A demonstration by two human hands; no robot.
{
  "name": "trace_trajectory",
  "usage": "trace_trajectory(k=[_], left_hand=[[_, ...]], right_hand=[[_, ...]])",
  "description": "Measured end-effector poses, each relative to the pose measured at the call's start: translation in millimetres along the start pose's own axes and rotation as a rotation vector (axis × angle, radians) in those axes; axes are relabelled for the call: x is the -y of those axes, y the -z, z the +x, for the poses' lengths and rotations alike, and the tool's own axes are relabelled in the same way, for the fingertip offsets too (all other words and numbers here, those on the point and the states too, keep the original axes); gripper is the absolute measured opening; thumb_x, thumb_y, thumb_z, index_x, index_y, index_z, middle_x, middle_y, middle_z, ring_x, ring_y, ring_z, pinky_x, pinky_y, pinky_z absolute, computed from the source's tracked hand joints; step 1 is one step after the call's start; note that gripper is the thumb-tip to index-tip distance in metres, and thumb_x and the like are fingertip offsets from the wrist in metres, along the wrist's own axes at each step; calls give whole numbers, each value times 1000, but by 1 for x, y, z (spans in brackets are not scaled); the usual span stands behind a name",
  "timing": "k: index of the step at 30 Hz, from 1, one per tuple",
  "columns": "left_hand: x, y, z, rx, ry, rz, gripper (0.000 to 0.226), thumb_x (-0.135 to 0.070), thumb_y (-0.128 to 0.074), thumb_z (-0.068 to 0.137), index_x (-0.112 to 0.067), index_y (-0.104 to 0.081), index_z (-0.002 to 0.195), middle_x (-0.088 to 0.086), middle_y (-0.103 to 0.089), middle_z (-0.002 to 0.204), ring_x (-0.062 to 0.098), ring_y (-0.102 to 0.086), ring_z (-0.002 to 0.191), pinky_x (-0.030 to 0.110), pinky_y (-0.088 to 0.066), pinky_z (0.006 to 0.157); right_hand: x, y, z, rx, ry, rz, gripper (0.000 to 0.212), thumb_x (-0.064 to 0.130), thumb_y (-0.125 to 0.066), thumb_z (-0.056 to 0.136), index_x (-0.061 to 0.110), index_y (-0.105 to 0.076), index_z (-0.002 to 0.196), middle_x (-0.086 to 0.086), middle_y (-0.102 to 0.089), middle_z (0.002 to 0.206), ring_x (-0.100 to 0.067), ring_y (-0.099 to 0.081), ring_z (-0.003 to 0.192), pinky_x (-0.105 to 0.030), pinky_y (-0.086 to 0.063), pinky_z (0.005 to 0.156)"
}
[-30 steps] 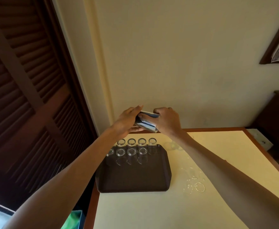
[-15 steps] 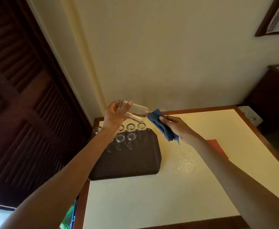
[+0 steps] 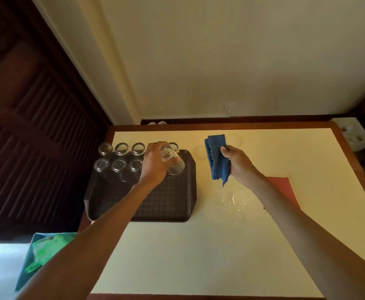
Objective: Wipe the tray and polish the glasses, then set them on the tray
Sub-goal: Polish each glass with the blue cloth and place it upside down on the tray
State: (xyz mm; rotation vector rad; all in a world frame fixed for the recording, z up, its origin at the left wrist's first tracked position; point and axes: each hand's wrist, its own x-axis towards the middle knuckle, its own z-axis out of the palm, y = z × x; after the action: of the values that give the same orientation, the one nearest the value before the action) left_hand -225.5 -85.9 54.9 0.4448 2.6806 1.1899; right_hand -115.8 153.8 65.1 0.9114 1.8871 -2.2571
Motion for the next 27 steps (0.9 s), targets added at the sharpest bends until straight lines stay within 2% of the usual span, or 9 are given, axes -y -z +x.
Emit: trace_trajectory(k=[5,10,13,15,17,20,22,27], left_hand=[[15,-33,14,-9,-5,221,55,-36,-88,80,-20,-66,127,7,-55,128,22,-61,109,36,-54,85],[31,-53,17,-4,-45,396,65,-40,-90,75,-18,-65,131,10,-59,127,32,-50,127,53,-51,100],[38,-62,15,1,-40,473,69,-46,-89,75,-20,-63,133,8,-59,132,32,-50,129,51,-48,101],[39,-67,15,16,-36,535,69,-49,-88,74,-21,-63,132,7,-59,136,32,-48,132,50,-45,101],[38,-71,15,21,-39,575,69,-51,-88,74,-21,-63,130,6,-58,138,31,-45,134,50,-43,102],[38,-73,15,11,-40,603,68,-52,-89,73,-21,-63,128,7,-57,139,32,-44,135,52,-43,103],[37,-73,16,32,-31,632,69,-54,-88,74,-21,-63,129,8,-57,139,33,-43,136,52,-42,105],[13,-67,21,-12,-94,613,60,-60,-79,81,-21,-67,124,7,-61,129,32,-50,125,48,-44,100]], right_hand=[[-1,6,32,-18,-43,32,14,14,-50,104,11,-61,110,-8,-67,104,-24,-63,98,-38,-51,85],[3,4,51,-85,-75,90,14,16,-50,100,13,-63,94,-8,-63,95,-20,-61,87,-36,-46,85],[7,4,59,-120,-162,163,27,39,-59,90,15,-67,99,-5,-65,90,-20,-63,84,-37,-47,83],[11,5,63,-101,-172,141,36,53,-63,86,20,-69,97,-1,-65,79,-15,-61,70,-32,-48,71],[15,7,66,-108,-149,89,35,57,-61,90,22,-67,91,0,-59,73,-11,-54,55,-27,-44,57],[20,12,71,-138,-119,30,49,65,-60,88,16,-63,92,-4,-54,77,-11,-47,55,-26,-42,55],[21,17,74,-149,-120,16,55,67,-63,84,12,-58,96,-5,-52,78,-11,-45,55,-24,-42,53],[31,34,81,-172,-94,102,45,54,-73,85,14,-56,97,-1,-47,74,-11,-40,50,-22,-40,45]])
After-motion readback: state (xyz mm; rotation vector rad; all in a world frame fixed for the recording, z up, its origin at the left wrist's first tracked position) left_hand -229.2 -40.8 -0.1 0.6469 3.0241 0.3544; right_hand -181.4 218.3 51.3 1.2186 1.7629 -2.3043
